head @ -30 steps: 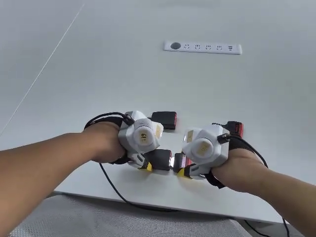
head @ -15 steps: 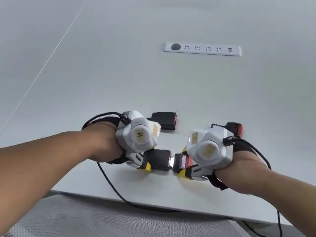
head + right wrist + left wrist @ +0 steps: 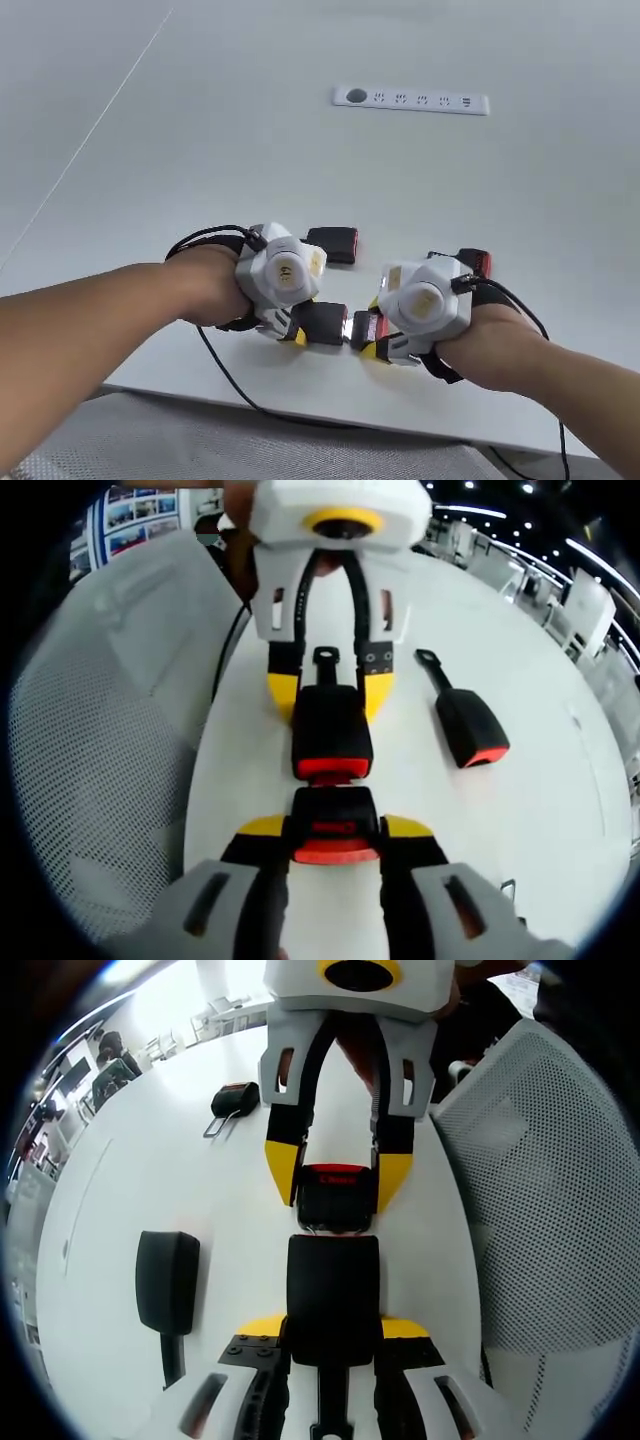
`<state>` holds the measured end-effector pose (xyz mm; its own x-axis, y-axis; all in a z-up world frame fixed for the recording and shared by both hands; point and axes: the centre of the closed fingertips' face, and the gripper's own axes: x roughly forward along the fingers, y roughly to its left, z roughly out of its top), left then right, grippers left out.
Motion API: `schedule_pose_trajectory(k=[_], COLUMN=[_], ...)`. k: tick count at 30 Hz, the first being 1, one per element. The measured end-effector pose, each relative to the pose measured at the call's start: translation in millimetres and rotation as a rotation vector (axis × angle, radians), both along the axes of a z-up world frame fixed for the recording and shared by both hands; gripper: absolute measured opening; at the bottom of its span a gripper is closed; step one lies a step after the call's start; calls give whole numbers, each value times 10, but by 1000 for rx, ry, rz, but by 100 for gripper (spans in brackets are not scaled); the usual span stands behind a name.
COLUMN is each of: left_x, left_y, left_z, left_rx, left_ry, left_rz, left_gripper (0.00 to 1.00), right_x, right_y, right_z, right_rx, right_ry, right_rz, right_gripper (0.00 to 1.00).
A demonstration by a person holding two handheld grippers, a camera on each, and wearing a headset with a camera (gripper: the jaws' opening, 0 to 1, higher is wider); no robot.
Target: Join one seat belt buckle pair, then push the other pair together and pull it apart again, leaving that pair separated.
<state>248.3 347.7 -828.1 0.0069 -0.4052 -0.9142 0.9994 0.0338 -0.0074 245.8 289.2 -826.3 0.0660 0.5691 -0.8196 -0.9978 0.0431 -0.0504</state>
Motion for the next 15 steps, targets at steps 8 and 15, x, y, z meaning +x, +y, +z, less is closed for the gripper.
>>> schedule_pose_trajectory(k=[8, 15], left_x=[-6, -2], left_y=[3, 3], left_z=[-1, -4], left_rx=[0, 19], left_ry=[-6, 1], left_rz=[10, 2], left_gripper=[33, 33], right_x=[0, 1], right_y=[10, 10], right_z=[-2, -1], right_rx=[-3, -6], right_ry=[12, 8], right_rz=[-11, -17], right_gripper=[34, 35])
